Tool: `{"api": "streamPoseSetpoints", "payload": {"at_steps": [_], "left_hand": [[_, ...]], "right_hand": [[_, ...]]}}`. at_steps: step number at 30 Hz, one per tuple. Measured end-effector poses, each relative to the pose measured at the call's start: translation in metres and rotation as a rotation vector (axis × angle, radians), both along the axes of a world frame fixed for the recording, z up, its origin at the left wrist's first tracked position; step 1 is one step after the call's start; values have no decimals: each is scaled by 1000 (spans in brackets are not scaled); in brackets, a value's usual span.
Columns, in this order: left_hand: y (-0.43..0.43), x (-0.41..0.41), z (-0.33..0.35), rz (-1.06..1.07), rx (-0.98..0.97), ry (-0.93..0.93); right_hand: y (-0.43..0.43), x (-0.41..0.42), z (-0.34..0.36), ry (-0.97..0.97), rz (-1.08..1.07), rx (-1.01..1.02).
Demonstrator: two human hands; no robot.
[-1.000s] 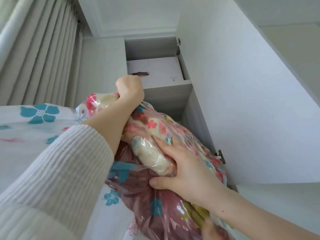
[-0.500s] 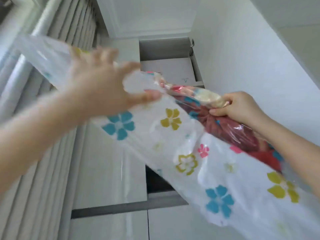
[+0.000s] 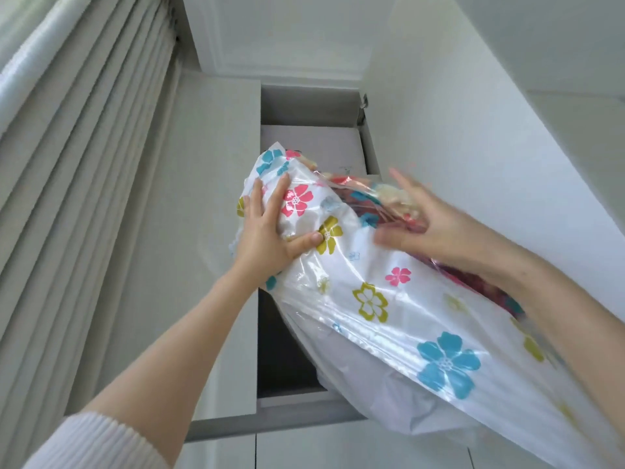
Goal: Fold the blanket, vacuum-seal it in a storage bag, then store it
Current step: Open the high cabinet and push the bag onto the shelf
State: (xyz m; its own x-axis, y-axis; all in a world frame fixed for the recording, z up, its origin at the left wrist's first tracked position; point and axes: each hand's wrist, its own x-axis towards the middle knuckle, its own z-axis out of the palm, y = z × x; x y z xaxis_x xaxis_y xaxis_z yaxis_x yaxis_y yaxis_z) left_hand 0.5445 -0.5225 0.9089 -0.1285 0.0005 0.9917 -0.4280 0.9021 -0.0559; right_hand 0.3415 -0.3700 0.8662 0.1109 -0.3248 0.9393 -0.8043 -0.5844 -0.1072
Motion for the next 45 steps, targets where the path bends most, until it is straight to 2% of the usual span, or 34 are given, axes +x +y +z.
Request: {"api": "streamPoseSetpoints", "payload": {"at_steps": [2,3,5,7,12,15,17,20,22,25,29,31,33,35,37,45], "left_hand": [[-12,5,7,-24,-4,5],[-16,7,10,-31,-2,-4],[-23,9,14,-52,-5,-10],[-29,4,17,-62,-22,6],[-53,-21,35,-17,-55,67],[-88,-24,37,18,17,88],[-113,-22,30,139,113,75],[-140,-29,12,461,184,-63],[-155,-30,-4,490,152,-126],[-184,-10,-32,278,54,96],[-210,18,-59,307,-4,459],[-222,28,-69,324,-10,562],[-240,35,-79,471,14,449],[-255,38,-87,633,128,272],[-260,36,-90,719,230,172],[-254,13,-82,799,359,147]], "right_hand": [[-13,21,-9,308,-425,61],[-25,28,-11,385,-620,69],[-45,33,-10,388,-751,-9],[-54,28,-7,348,-733,-78],[-75,9,10,265,-724,-108],[-113,9,22,280,-757,-115],[-148,8,22,298,-784,-101],[-206,-13,4,298,-836,-52],[-237,-30,-6,243,-854,-5],[-264,-35,-1,226,-834,3],[-284,-33,4,263,-848,12],[-289,-38,2,260,-844,14],[-292,-41,4,246,-820,19],[-292,-42,6,242,-824,32],[-295,-43,7,232,-831,31],[-311,-45,6,216,-838,48]]}}
